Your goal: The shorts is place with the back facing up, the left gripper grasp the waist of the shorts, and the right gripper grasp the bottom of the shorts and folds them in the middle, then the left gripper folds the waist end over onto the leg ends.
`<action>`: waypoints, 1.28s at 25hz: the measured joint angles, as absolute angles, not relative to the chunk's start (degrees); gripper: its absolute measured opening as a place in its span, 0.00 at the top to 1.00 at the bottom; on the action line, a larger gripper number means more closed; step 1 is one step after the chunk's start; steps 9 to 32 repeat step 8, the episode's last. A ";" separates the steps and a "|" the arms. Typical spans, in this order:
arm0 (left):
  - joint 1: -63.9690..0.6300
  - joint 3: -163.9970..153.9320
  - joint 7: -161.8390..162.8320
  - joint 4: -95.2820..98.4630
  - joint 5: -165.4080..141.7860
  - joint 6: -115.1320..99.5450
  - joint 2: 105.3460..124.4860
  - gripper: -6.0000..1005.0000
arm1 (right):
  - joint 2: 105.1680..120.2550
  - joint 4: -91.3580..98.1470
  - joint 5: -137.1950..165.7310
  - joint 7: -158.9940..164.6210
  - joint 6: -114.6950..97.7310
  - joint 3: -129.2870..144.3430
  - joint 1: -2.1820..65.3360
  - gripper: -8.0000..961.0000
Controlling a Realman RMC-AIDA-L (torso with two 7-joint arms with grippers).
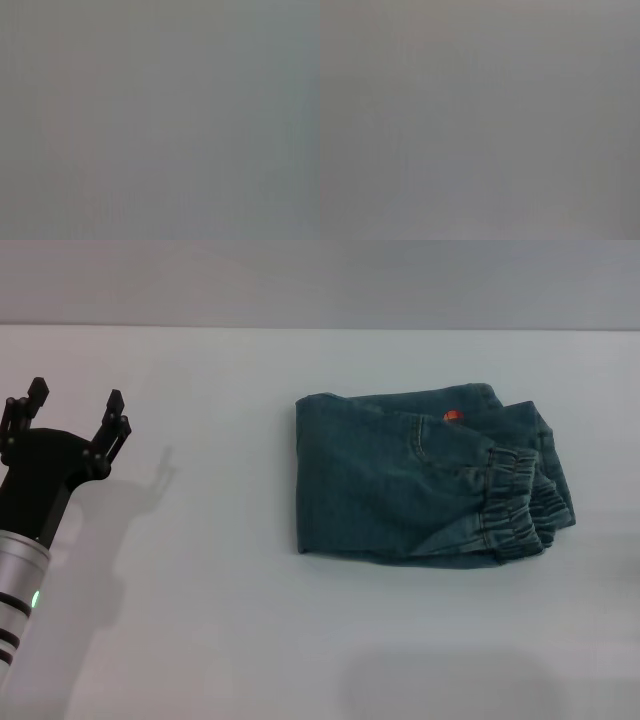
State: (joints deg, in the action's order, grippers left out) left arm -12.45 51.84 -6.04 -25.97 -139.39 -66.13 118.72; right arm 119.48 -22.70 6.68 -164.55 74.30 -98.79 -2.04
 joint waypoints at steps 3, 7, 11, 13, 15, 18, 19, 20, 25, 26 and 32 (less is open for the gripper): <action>-12.23 51.81 -4.96 -25.99 -139.39 -66.61 118.72 0.17 | 119.42 -22.44 6.65 -164.55 74.31 -98.73 -1.77 0.35; -11.37 51.44 -4.68 -26.12 -139.39 -69.00 118.84 0.17 | 119.42 -22.20 6.62 -164.54 74.34 -98.82 -1.58 0.35; -11.12 51.31 -4.68 -26.24 -139.39 -69.46 118.83 0.17 | 119.38 -22.15 6.61 -164.54 74.35 -98.80 -1.53 0.35; -11.12 51.31 -4.68 -26.24 -139.39 -69.46 118.83 0.17 | 119.38 -22.15 6.61 -164.54 74.35 -98.80 -1.53 0.35; -11.12 51.31 -4.68 -26.24 -139.39 -69.46 118.83 0.17 | 119.38 -22.15 6.61 -164.54 74.35 -98.80 -1.53 0.35; -11.12 51.31 -4.68 -26.24 -139.39 -69.46 118.83 0.17 | 119.38 -22.15 6.61 -164.54 74.35 -98.80 -1.53 0.35; -11.12 51.31 -4.68 -26.24 -139.39 -69.46 118.83 0.17 | 119.38 -22.15 6.61 -164.54 74.35 -98.80 -1.53 0.35; -11.12 51.31 -4.68 -26.24 -139.39 -69.46 118.83 0.17 | 119.38 -22.15 6.61 -164.54 74.35 -98.80 -1.53 0.35; -11.12 51.31 -4.68 -26.24 -139.39 -69.46 118.83 0.17 | 119.38 -22.15 6.61 -164.54 74.35 -98.80 -1.53 0.35; -11.12 51.31 -4.68 -26.24 -139.39 -69.46 118.83 0.17 | 119.38 -22.15 6.61 -164.54 74.35 -98.80 -1.53 0.35; -11.12 51.31 -4.68 -26.24 -139.39 -69.46 118.83 0.17 | 119.38 -22.15 6.61 -164.54 74.35 -98.80 -1.53 0.35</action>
